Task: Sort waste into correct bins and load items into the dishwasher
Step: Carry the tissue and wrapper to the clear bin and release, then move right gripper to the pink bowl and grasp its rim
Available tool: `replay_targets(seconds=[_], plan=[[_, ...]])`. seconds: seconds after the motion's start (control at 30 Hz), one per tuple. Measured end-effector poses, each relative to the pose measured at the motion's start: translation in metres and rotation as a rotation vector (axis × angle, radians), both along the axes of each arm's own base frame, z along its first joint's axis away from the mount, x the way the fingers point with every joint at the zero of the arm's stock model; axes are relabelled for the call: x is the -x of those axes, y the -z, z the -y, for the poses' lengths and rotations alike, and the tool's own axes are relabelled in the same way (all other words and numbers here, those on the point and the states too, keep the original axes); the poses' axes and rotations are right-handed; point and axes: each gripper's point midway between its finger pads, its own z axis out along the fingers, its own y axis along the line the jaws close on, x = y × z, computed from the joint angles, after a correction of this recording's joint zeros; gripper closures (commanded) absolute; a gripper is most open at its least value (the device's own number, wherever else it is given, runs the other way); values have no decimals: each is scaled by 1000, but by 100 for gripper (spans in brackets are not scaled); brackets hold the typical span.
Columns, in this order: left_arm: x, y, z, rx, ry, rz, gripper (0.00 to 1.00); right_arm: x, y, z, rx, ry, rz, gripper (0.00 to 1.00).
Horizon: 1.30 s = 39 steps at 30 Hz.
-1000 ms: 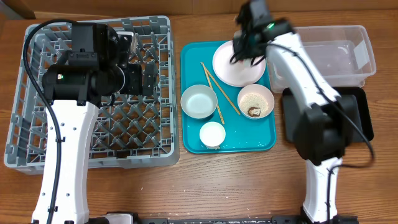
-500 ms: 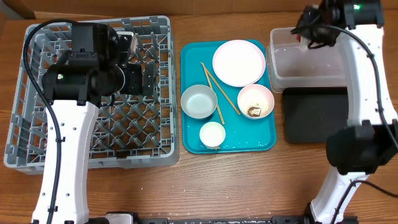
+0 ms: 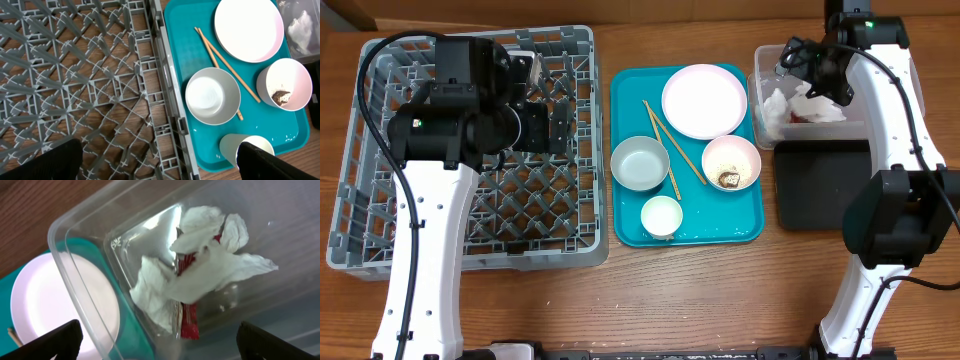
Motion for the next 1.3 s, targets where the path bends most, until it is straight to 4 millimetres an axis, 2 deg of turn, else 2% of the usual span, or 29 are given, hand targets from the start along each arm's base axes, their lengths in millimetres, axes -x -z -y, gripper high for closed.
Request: replay_targets(seconds=[0.23,0.37,0.53,0.6,0.67,0.83,0.93,1.03,1.13,1.3], plan=[[0,0,0,0,0,0,0,8,-26,-6,-23,-33,2,0],[0,0,0,-1,0,0,0,22,-60,-22,-76,-128,45,4],[0,0,0,0,0,0,0,63,-109,-53,-124,-225,72,11],[0,0,0,0,0,0,0,80,-124,-72,-136,-275,72,13],[0,0,0,-1,0,0,0,96,-128,-92,-144,-325,48,15],[0,0,0,0,0,0,0,117,-119,-142,-159,-452,-4,16],[0,0,0,0,0,0,0,121,-107,-162,-135,-473,-19,17],[0,0,0,0,0,0,0,121,-91,-176,-93,-468,-28,20],[0,0,0,0,0,0,0,121,-66,-187,-43,-445,-43,23],[0,0,0,-1,0,0,0,118,-11,-187,20,-389,-69,38]])
